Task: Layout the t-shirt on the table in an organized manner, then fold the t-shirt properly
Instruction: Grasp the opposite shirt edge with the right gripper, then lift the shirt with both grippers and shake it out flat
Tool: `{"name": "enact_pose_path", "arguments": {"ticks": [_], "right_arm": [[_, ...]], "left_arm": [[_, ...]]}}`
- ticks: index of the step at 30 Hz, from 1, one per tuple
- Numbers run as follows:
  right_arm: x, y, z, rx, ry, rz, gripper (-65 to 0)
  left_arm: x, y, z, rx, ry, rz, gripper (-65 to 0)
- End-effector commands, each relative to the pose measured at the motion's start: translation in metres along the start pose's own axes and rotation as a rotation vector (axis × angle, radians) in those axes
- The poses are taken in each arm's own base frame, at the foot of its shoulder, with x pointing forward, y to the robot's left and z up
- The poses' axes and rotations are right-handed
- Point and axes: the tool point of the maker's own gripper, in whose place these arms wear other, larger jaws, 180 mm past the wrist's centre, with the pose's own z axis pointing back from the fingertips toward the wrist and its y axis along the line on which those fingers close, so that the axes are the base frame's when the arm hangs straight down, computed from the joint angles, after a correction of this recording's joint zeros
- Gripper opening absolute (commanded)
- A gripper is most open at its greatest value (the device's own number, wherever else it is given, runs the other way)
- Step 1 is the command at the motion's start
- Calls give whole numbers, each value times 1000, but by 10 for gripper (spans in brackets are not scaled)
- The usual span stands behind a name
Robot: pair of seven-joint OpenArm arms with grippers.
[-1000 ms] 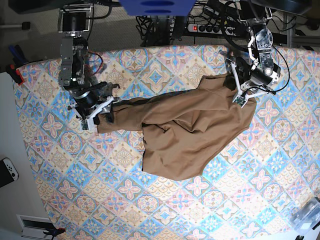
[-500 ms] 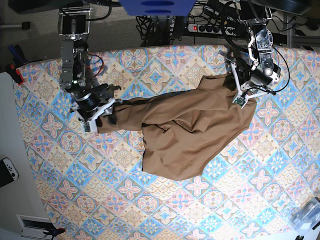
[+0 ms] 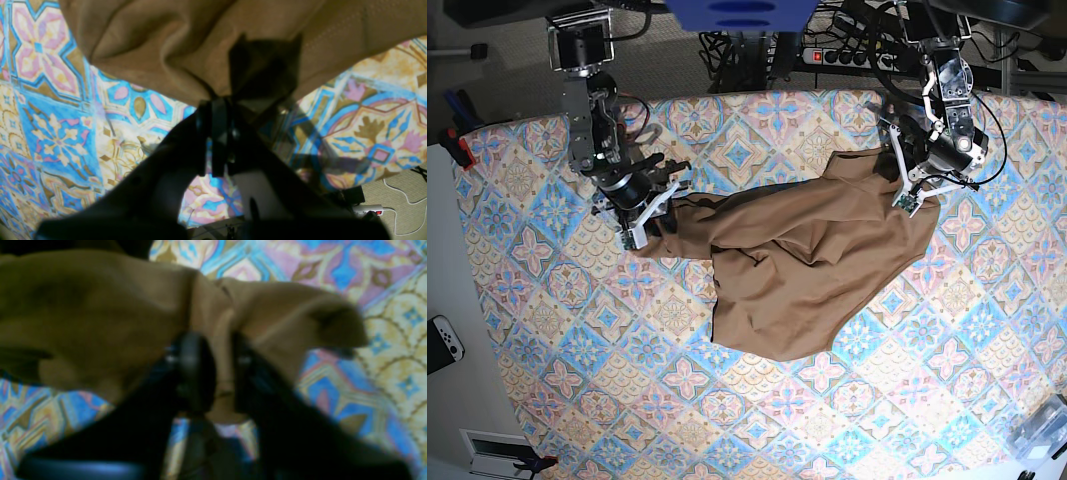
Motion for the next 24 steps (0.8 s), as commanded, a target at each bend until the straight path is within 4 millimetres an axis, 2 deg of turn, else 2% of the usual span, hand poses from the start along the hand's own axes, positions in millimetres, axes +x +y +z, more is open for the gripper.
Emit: {"name": "enact_pose_path", "arguments": {"ticks": [1,5,8,10,13,15,17,20,22,24], "right_arm": [[-8,4,1,18,46,10,-650],[-3,-7,4,-9,31,-5,-650],[18,-34,17,-77,-36,-29,-650],[36,-48,27,-116,-90,-35,-650],[52,-66,41,-165,-128,-47,-650],[52,-85,51,-215,-114,-73,-650],[53,-111,66,-282,-111,-111,-650],[88,-135,81,-341,-183,-128,-650],[100,-139,81,-346,-190,-132,-650],[125,-142,84,-350,-228,-129,-650]], "left_arm": [[6,7,4,20,-20,1,-650],[6,6,4,19,-21,2,-650],[9,5,4,16,-28,-3,-650],[23,10,7,25,-59,2,-650],[46,12,11,33,-52,9,-650],[65,19,18,45,-42,25,-650],[98,22,26,48,-113,40,-650],[144,30,43,61,-225,55,-650],[172,37,57,74,-296,63,-650],[207,50,80,102,-389,69,-650]]}}
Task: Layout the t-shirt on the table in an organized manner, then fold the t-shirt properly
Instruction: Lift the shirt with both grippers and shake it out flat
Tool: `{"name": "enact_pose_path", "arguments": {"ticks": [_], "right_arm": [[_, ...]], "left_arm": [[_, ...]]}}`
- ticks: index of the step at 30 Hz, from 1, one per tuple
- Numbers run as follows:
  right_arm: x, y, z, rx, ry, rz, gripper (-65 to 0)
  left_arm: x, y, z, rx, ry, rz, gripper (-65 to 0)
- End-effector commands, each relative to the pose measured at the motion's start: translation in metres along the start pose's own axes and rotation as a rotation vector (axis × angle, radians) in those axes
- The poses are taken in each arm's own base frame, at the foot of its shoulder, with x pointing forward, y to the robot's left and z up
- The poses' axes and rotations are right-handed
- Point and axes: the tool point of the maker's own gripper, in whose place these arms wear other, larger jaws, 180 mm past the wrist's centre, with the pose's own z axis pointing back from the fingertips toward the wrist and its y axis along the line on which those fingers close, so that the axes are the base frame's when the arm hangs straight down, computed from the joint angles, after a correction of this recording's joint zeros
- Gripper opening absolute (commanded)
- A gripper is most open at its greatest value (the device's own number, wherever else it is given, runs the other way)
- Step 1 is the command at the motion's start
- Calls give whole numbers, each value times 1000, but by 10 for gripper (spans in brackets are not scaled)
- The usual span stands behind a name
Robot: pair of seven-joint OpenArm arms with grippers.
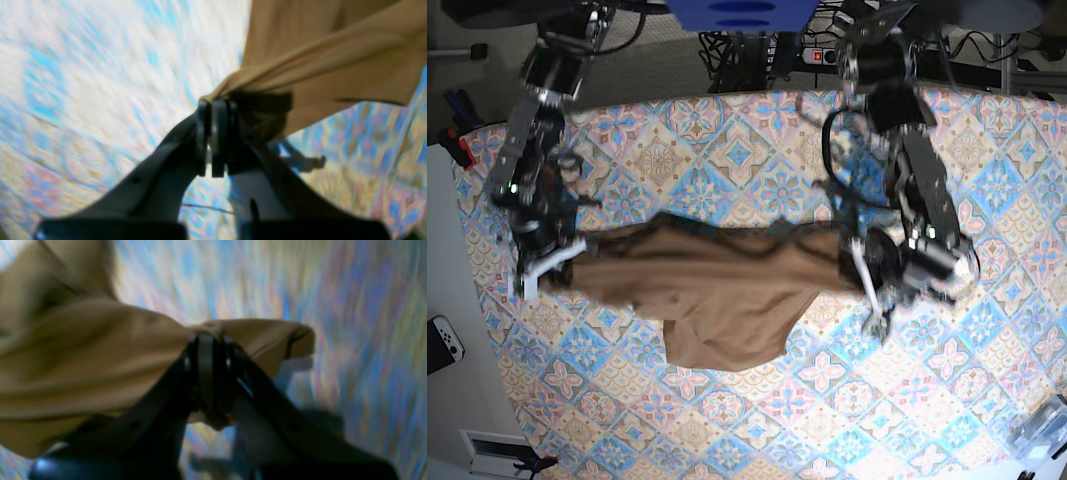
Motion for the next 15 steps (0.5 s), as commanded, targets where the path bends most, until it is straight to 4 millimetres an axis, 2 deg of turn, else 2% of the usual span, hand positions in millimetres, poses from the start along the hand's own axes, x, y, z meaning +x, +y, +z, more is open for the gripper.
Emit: {"name": "enact_pose_path", "arguments": {"ticks": [1,4,8,12,15], "right_arm": [[30,-4,3,-11,-70,8,-650],[66,-16,7,-39,-110,26,-650],[111,-12,7,-33,-161,34,-650],[151,-7,10,-24,-220,34,-650],[160,-6,11,-23,-237,33,-650]], "left_arm": [[34,16,13,46,-87,-2,-650],[89,35,37,93,-217,-4,-650],[143,60,71,159,-348,-14,-650],[175,78,100,212,-434,-23,-650],[177,93,110,253,-441,-30,-650]]}}
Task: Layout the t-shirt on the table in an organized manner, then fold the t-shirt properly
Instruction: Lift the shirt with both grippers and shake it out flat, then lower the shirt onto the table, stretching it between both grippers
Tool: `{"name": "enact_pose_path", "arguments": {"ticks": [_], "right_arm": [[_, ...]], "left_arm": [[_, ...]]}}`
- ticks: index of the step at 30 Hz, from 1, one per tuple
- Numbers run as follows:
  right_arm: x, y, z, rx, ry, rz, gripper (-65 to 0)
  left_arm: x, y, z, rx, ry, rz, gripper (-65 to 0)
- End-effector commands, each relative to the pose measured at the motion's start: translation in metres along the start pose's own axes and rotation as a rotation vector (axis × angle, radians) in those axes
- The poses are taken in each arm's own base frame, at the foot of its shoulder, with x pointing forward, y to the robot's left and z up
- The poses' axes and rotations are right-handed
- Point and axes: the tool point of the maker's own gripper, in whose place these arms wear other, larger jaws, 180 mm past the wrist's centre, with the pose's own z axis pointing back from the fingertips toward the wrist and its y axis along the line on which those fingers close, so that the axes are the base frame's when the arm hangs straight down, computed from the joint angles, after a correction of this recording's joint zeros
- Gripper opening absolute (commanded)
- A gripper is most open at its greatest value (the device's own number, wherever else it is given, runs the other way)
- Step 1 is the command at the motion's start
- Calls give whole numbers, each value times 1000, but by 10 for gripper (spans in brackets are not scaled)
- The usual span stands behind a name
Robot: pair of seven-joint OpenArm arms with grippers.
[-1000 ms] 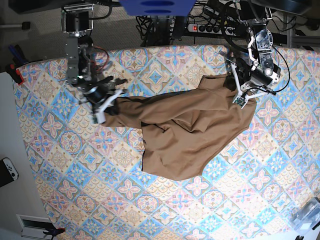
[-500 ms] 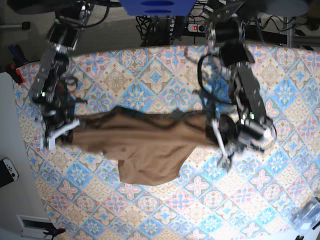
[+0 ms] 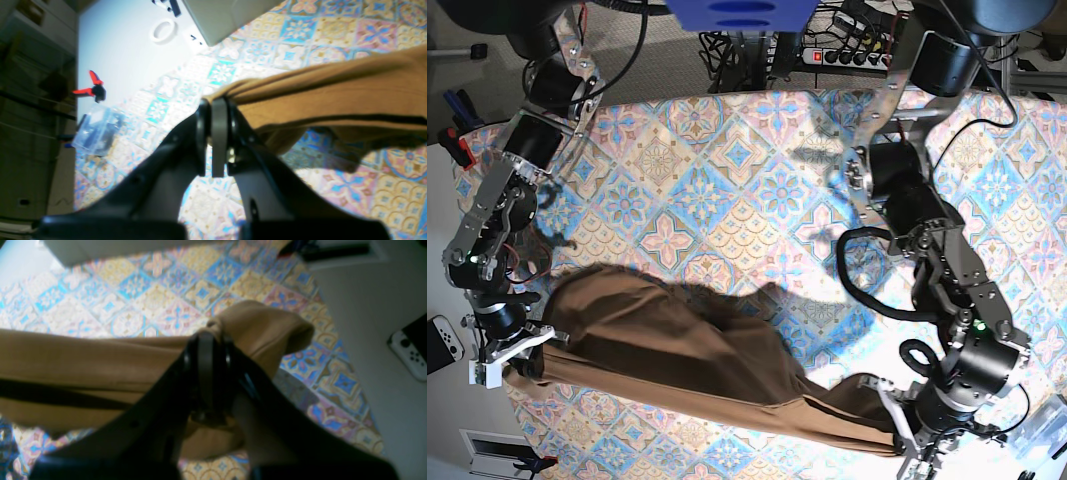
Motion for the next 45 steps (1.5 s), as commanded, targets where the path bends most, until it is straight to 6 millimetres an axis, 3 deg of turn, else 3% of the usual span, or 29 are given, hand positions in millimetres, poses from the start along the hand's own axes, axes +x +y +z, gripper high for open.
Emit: {"name": "enact_pose_path", "arguments": {"ticks": [1,4,7,8,11,17,20,24,31,38,45], "right_arm": [[21,-6,5,-21,-56,15,-650],[25,-4,9,-18,-69,22,-650],[47,2,24,-23,-140,59,-650],[40,2,26,-27,-128,65,-650],[-23,-3,31,-33,-2,70,-650],[-106,11,43,-5,112,8,-650],[-139,17,54,1,154,-20,-650],[-172,21,67,-1,220,-52,-650],[-207,18,86,-11,305,-53,-650],[-218,17,93,-15,339,-51,-650],[-229,15,109,-22,362,-36,-478]], "left_arm": [[13,14,7,40,-34,-11,-650],[-5,12,4,45,17,-70,-650],[-44,-13,1,11,108,-191,-650],[-57,-21,4,0,130,-215,-650],[-106,-54,14,-60,206,-252,-650],[-210,-102,37,-199,431,-262,-650],[-262,-115,58,-254,555,-285,-650],[-311,-136,88,-326,679,-296,-650],[-341,-151,112,-382,760,-295,-650],[-353,-154,122,-399,793,-303,-650],[-353,-154,122,-398,792,-303,-650]]}}
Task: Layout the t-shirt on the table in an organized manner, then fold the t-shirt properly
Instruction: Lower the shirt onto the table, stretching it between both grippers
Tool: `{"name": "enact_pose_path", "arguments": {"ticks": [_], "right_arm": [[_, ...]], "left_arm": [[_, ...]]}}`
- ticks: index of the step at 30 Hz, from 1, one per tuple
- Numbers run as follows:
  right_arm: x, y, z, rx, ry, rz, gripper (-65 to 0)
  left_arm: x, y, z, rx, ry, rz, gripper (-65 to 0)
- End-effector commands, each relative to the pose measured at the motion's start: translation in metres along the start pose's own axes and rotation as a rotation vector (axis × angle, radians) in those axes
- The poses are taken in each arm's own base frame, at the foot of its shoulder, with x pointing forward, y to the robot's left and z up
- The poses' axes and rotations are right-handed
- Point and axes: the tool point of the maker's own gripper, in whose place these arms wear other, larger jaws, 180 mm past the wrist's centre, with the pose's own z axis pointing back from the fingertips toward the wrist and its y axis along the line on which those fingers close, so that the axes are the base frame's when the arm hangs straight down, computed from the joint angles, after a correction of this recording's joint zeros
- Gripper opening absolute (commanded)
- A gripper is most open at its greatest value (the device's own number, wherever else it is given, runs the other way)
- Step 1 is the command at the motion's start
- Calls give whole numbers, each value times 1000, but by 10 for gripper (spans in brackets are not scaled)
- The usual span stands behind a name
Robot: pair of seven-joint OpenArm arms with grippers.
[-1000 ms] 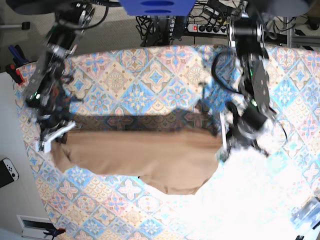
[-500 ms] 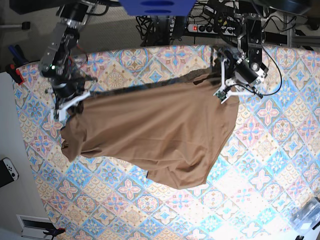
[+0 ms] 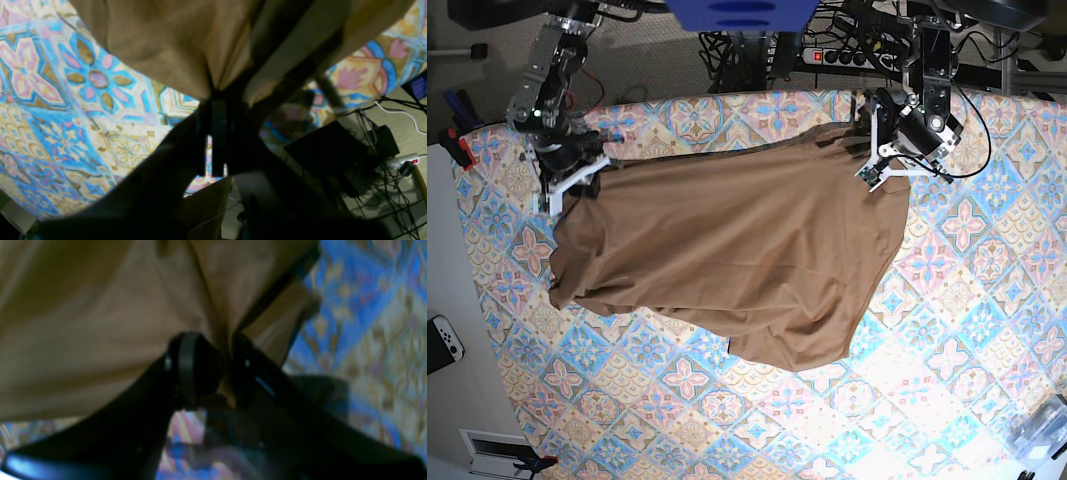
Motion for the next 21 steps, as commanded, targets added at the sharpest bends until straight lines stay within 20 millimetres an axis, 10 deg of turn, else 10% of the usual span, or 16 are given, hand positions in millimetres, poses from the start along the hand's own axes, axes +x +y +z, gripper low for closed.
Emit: {"name": "enact_pose_path", "arguments": {"ticks": [1,11,21], "right_arm": [[25,-1,6,-2,-79,18,-465],[57,-34,22,-86,-251,-16,-443],[37,-41,10,-89,-203,-52,-445]], "left_arm": [[0,8,5,31,1,-2,-650],[-7,1,3,15,18,-9,-650],[-11,-2,2,7,28,-5,-650]]}}
